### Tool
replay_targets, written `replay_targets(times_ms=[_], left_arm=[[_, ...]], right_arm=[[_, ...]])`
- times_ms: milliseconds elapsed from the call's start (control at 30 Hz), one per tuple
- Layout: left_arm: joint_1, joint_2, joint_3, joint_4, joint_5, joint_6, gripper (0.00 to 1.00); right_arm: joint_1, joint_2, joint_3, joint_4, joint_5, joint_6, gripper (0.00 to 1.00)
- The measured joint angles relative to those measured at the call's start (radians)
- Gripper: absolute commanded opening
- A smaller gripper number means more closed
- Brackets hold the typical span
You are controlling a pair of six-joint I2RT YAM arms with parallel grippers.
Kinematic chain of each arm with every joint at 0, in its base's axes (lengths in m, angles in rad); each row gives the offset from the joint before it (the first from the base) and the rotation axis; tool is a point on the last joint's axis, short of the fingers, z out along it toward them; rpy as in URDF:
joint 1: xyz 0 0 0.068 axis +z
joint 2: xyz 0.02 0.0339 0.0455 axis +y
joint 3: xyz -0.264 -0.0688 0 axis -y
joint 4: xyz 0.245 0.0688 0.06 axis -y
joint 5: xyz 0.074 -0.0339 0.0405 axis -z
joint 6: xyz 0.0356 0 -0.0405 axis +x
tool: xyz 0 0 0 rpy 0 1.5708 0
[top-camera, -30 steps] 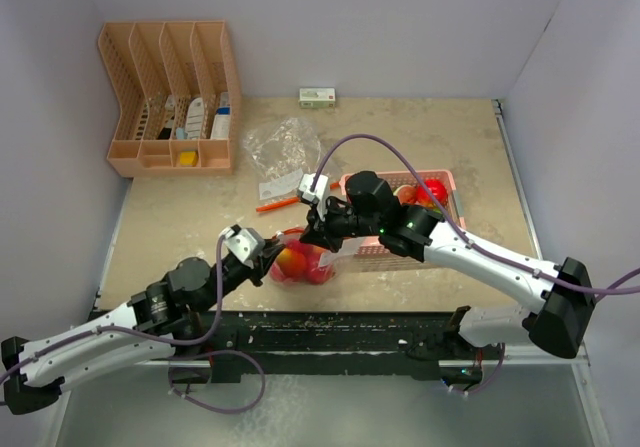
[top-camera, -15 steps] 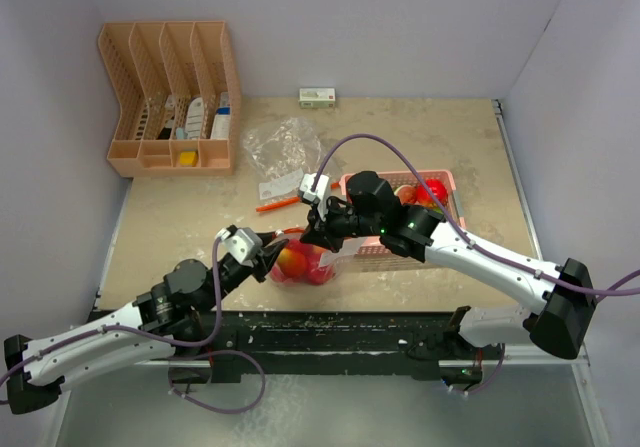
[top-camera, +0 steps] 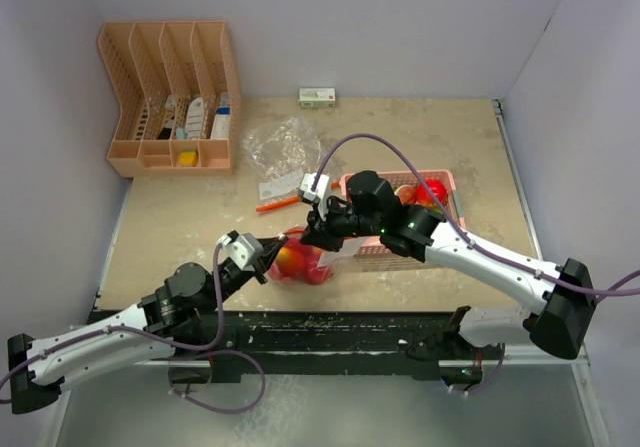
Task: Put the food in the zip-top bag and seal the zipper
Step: Zip the zipper food storage bag at the center of the board.
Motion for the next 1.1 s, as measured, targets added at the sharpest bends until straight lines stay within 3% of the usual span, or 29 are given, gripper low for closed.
replay_targets(times_ms=[67, 200, 333, 567, 767, 967, 1100], left_arm=[[0.0, -0.015, -0.006, -0.001, 0.004, 0.009, 0.0], [0.0, -0.039, -0.008, -0.023, 0.003, 0.016, 0.0], [0.0, -0.071, -0.008, -0.05, 0.004, 0.017, 0.0], [0.0, -0.101, 0.0, -0.092, 0.057, 0.016, 0.0], [0.0, -0.047, 0.054, -0.135, 0.135, 0.005, 0.0], [0.0, 0.029, 0.098, -0.145, 0.184, -0.007, 0.0], [0.0, 0.037, 0.099, -0.15, 0.188, -0.009, 0.0]], right_arm=[[0.0, 0.0, 0.001, -0.002, 0.001, 0.004, 0.47], [0.0, 0.0, 0.032, -0.058, -0.002, 0.003, 0.69], [0.0, -0.018, 0.083, -0.107, -0.005, -0.017, 0.73], [0.0, -0.081, 0.137, -0.092, -0.106, -0.074, 0.72], [0.0, -0.002, 0.172, -0.033, -0.266, -0.116, 0.65], [0.0, 0.109, 0.192, -0.022, -0.399, -0.153, 0.5], [0.0, 0.115, 0.192, -0.032, -0.449, -0.171, 0.28]])
